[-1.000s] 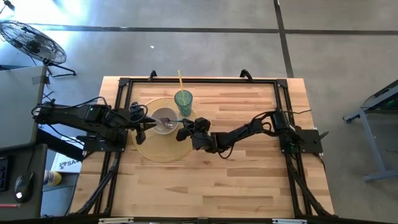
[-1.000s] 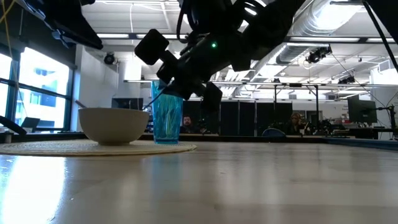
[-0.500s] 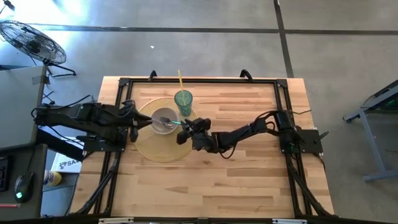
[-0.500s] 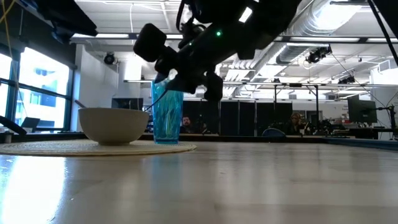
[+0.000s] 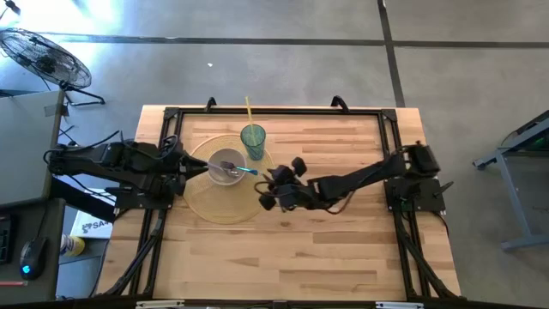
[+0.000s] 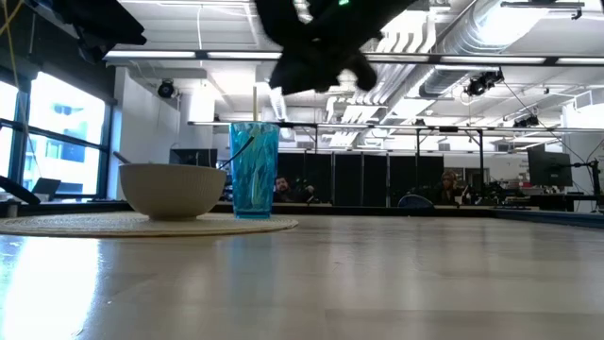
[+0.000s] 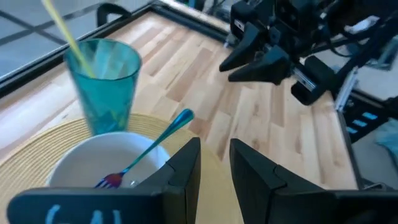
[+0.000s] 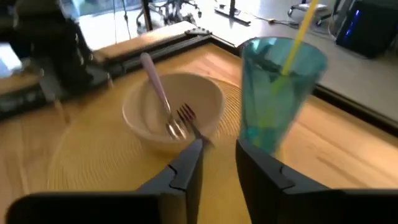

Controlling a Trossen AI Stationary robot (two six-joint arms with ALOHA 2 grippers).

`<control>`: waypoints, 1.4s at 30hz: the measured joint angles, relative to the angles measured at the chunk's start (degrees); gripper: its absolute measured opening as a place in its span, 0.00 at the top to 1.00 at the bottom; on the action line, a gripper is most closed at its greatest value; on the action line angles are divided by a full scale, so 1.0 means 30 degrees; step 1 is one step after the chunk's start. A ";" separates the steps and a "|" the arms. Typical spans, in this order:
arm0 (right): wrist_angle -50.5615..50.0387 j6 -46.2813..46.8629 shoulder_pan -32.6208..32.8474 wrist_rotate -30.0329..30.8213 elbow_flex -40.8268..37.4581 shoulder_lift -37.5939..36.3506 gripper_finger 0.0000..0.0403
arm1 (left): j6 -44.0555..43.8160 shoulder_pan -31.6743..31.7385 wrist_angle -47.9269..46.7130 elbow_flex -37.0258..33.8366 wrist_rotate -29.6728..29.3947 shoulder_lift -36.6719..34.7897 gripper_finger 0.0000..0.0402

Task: Pick & Place Utensil
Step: Return to Home Position

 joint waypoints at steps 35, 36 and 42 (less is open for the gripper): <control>0.7021 -0.5775 -0.2448 -1.4525 -2.2717 -2.6013 1.00 | 0.4065 0.0000 1.1578 -0.7548 0.0234 -0.3250 0.79; 0.7027 -0.5837 -0.2823 -1.4978 -2.2717 -2.6186 1.00 | 0.4108 0.0000 1.1422 -0.7548 0.0257 -0.3470 0.79; 0.6949 -0.6813 -0.3989 -1.5869 -2.2717 -2.7051 1.00 | 0.4727 0.0000 1.0640 -0.7533 0.0475 -0.4051 0.79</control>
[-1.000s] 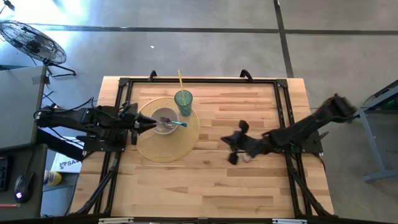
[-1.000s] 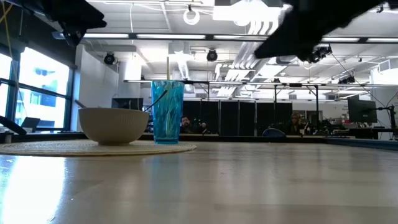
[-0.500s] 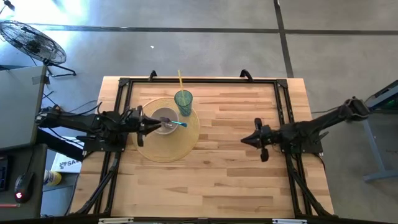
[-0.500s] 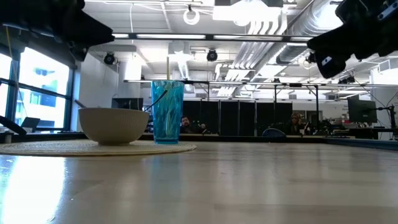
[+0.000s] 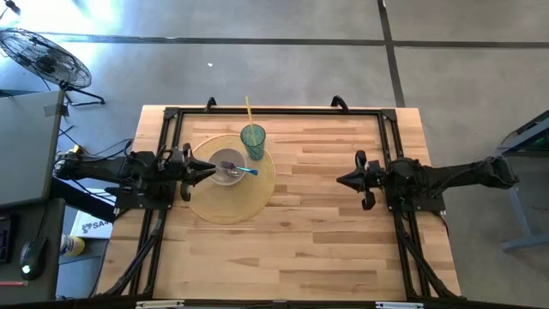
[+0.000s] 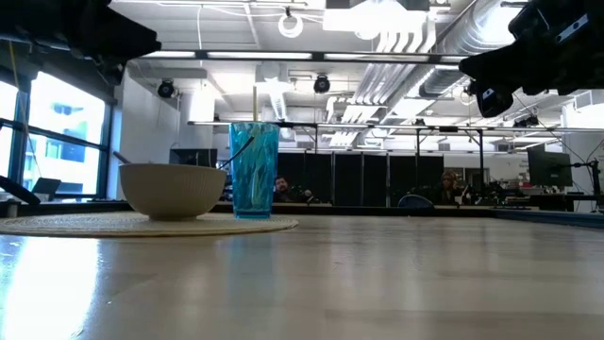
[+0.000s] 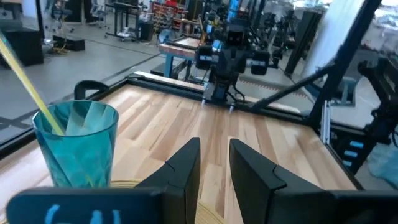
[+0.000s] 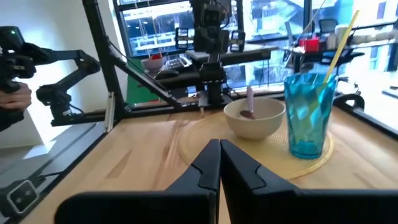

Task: Pick & Place Utensil
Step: Return to Home Position

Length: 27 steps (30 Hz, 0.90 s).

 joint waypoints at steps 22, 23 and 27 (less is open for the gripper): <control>-0.4031 0.0094 -0.3450 -0.1614 0.0007 -0.3583 1.00 | 0.2324 0.0000 0.1286 -0.2798 0.0419 -0.2493 0.79; -0.4355 0.0003 -0.3248 -0.1158 0.0007 -0.3733 1.00 | 0.2287 0.0000 0.0983 -0.2798 0.0356 -0.2906 0.79; -0.4911 -0.0263 -0.1739 -0.0184 0.0007 -0.4593 1.00 | 0.2028 0.0000 -0.0030 -0.2800 0.0322 -0.4330 0.79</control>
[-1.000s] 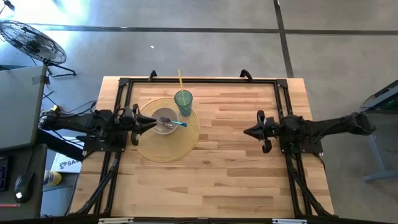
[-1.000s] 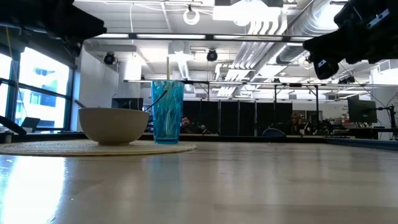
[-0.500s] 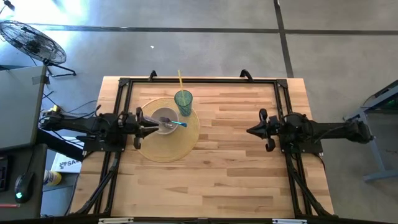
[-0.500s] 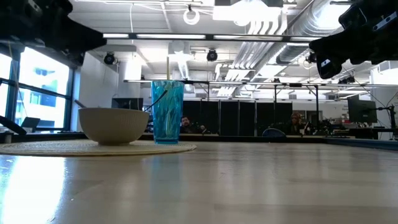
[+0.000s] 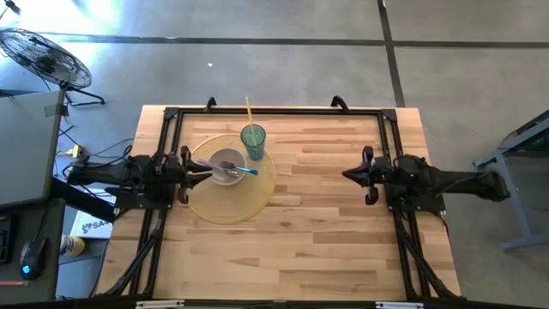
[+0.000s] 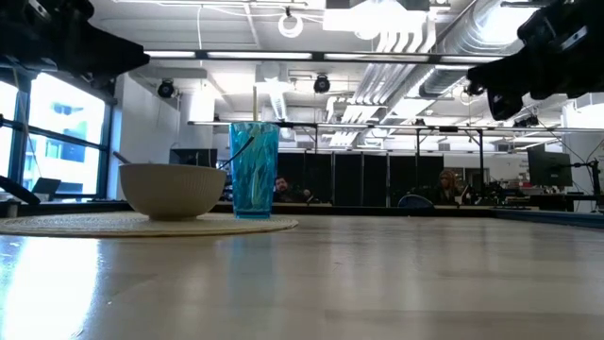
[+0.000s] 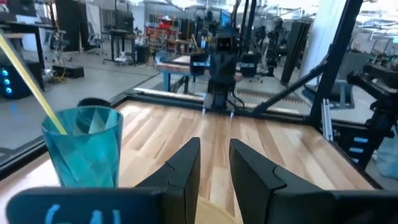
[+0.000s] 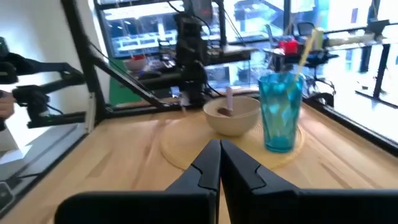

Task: Pick & Place Utensil
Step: Return to Home Position

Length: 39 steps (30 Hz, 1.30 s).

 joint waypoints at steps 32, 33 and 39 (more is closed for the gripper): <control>-0.1640 -0.5587 0.2846 0.2106 -0.1078 -0.3146 0.99 | 0.1025 0.0007 0.2749 -0.2618 -0.0353 0.0458 0.99; -0.1640 -0.7416 0.2846 0.2130 -0.1078 -0.3146 0.98 | 0.1200 0.0007 0.2610 -0.2595 -0.0385 0.0483 1.00; -0.1662 -1.0977 0.2849 0.2050 -0.1078 -0.3146 0.99 | 0.1367 0.0007 0.2493 -0.2503 -0.0328 0.0490 0.99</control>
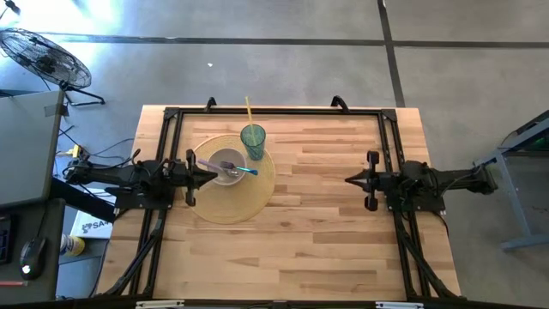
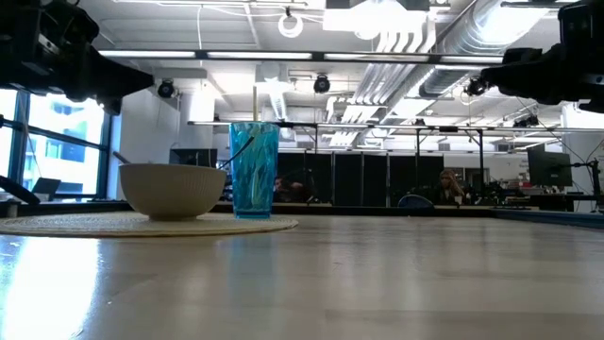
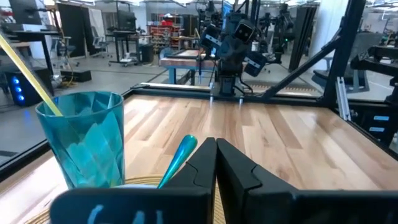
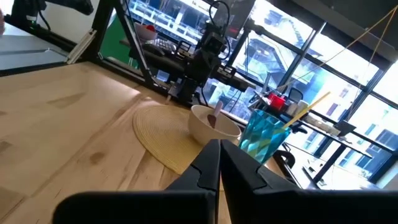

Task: Pick & Place Utensil
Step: Return to Home Position

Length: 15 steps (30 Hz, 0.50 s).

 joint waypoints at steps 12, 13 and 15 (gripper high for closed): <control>-0.0036 0.0013 -0.0001 -0.0014 -0.0007 0.0000 0.98 | -0.0007 0.0000 -0.0051 0.0000 -0.0007 0.0000 0.99; -0.0036 0.0014 -0.0004 -0.0014 -0.0007 0.0000 0.98 | -0.0007 0.0000 -0.0051 0.0000 -0.0007 0.0000 0.99; -0.0038 0.0010 0.0003 -0.0014 -0.0007 0.0000 0.99 | -0.0007 0.0000 -0.0051 0.0000 -0.0007 0.0000 0.99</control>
